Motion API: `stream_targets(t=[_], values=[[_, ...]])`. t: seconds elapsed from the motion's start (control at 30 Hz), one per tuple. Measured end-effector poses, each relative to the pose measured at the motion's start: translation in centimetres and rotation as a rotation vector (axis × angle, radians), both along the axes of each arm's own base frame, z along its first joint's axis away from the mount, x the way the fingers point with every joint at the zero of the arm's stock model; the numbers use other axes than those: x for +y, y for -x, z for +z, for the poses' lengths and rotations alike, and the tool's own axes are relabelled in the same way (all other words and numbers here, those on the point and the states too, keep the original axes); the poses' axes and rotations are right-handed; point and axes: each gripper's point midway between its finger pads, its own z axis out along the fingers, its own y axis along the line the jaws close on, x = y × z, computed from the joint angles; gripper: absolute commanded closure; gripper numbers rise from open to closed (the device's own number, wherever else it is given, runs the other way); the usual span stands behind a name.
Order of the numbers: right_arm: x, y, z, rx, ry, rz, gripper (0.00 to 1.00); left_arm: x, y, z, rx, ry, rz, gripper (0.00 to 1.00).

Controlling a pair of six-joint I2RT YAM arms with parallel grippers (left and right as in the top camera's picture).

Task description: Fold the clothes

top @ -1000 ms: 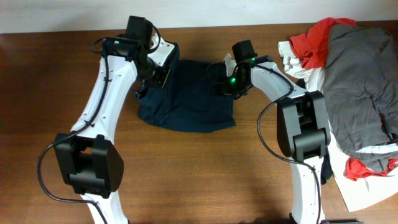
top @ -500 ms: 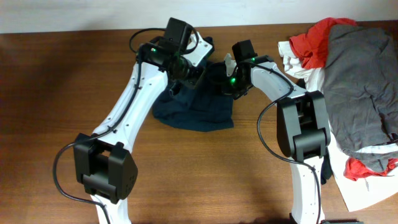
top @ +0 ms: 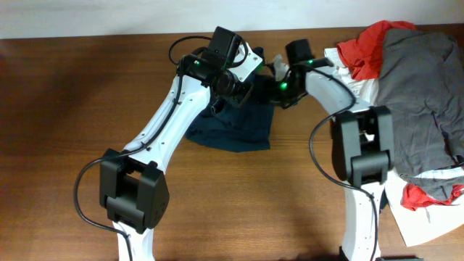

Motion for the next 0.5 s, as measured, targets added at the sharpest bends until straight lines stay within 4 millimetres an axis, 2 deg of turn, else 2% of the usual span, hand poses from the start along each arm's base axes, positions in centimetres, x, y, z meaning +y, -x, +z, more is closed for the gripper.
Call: stream_targets(t=[0.1,0.17,0.2,0.27,0.3,0.33,0.37,0.5], values=[[-1.8,-0.9,3.4,-0.057,-0.039,-0.039,0.96,0.0,0.0,0.0,-0.001,0.001,0.000,1.00],[-3.7,-1.7,6.9,-0.113,-0.077,-0.083,0.96,-0.1,0.0,0.0,-0.002,0.001,-0.001,0.98],[-4.7,-2.0,8.4,-0.139,-0.092,-0.103,0.96,-0.2,0.0,0.0,-0.002,0.001,-0.003,0.87],[-6.5,-2.4,10.1,-0.169,-0.115,-0.134,0.96,-0.5,0.3,0.0,-0.001,0.002,-0.009,0.40],[-7.4,-2.5,10.6,-0.178,-0.126,-0.149,0.96,-0.9,0.4,0.0,-0.001,0.003,-0.017,0.26],[-8.3,-2.6,11.0,-0.183,-0.140,-0.164,0.96,-1.2,0.6,0.1,-0.003,0.003,-0.024,0.06],[-9.1,-2.7,11.1,-0.182,-0.152,-0.176,0.96,-1.5,0.8,0.1,-0.003,0.005,-0.030,0.01],[-11.7,-2.7,11.4,-0.175,-0.182,-0.224,0.96,-2.9,1.6,0.2,-0.010,0.009,-0.061,0.01]])
